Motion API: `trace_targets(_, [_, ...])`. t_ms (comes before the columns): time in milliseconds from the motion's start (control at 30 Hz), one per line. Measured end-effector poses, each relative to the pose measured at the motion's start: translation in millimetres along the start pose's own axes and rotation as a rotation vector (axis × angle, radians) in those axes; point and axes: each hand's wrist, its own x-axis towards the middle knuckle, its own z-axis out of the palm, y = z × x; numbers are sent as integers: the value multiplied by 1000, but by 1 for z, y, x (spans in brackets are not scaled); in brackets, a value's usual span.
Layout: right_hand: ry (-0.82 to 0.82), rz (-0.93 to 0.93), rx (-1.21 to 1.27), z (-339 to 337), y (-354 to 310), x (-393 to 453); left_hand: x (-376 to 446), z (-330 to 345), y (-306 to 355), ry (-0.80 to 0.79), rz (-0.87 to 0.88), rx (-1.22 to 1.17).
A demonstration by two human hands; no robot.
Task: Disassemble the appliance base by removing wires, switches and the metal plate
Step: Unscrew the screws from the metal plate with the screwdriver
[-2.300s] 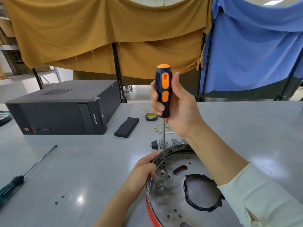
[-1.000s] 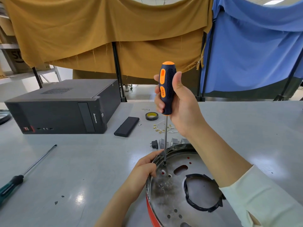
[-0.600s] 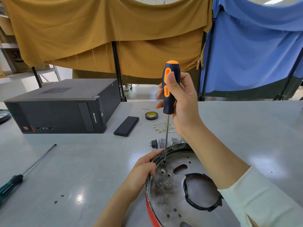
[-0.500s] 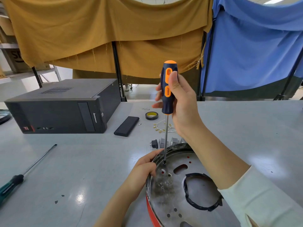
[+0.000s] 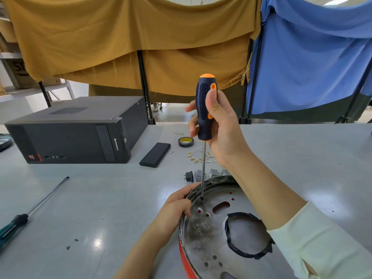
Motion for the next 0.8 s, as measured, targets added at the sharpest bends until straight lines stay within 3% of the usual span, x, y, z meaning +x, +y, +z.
trace_targets(267, [-142,113,64,-1,-2,0,-1,0,0,4,-21,3])
trace_targets(500, [-15,41,12,-1,0,0,-1,0,1,4,-21,9])
trace_targets(700, [-100,174,105,-4,-1,3,-1,0,1,7,-25,12])
trace_targets(800, [-119,152,107,-3,-2,3,-1,0,1,3,-27,9])
